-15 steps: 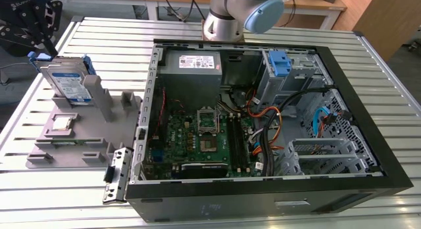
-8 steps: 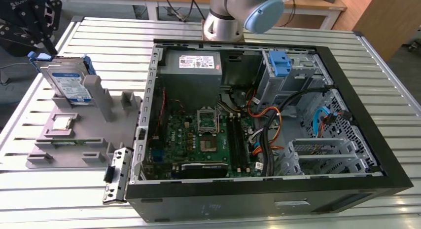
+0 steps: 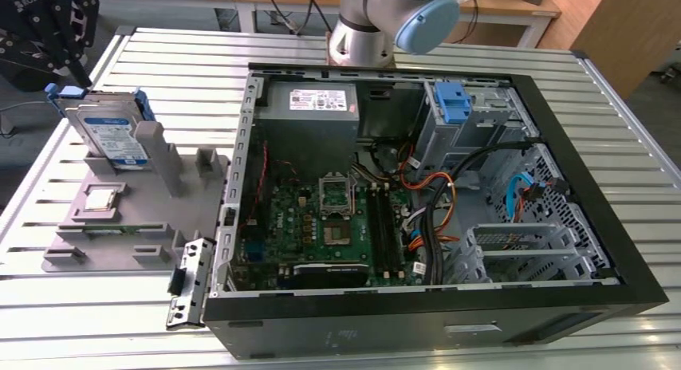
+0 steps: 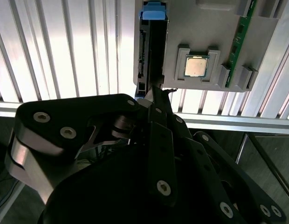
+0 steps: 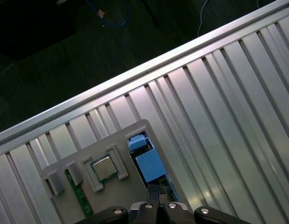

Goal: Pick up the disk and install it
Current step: 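Pick up the disk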

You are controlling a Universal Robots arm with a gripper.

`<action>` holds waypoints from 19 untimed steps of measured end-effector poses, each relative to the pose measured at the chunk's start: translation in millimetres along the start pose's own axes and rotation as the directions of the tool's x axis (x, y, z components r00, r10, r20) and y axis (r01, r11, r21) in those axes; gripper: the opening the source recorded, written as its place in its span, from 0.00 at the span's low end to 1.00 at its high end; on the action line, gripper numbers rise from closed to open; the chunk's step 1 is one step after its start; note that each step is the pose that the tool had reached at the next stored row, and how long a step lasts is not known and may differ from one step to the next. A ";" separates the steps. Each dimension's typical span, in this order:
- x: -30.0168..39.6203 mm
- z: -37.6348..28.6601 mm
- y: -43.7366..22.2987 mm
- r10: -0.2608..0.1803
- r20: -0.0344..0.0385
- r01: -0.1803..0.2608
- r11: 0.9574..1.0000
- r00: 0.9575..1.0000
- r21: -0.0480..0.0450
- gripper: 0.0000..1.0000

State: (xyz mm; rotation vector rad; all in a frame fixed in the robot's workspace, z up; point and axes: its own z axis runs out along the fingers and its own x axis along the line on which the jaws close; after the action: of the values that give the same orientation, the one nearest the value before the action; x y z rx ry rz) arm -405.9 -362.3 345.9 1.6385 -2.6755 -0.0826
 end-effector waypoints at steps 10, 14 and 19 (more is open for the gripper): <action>0.0 -0.1 0.0 -0.015 -0.001 0.015 1.000 1.000 0.000 0.10; 0.0 0.4 0.0 -0.060 -0.003 0.060 0.998 0.998 -0.002 0.10; 0.0 1.1 -0.1 -0.138 -0.006 0.138 0.990 0.990 -0.004 0.10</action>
State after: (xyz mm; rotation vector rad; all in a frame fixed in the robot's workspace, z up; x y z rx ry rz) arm -405.9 -362.2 344.8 1.8177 -2.5528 -0.0824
